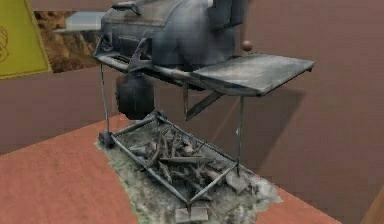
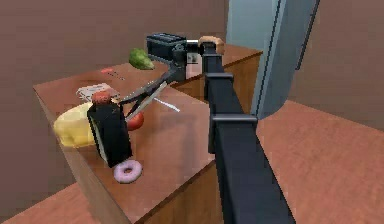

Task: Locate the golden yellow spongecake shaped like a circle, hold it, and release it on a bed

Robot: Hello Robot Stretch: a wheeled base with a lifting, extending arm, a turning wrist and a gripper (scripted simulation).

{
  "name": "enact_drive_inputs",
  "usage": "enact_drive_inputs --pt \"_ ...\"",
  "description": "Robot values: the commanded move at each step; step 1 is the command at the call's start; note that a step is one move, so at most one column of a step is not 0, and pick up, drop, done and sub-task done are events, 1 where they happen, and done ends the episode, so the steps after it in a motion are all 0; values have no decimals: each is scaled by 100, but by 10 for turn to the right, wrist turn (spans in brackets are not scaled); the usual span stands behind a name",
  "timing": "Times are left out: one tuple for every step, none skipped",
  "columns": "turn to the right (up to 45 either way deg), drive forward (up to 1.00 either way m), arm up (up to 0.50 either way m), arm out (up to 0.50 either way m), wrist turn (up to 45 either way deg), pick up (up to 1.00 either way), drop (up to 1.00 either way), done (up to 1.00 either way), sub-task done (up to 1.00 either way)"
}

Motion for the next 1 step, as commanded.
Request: enact_drive_inputs --pt "0 0 0 0 -150 0 0 0 0"
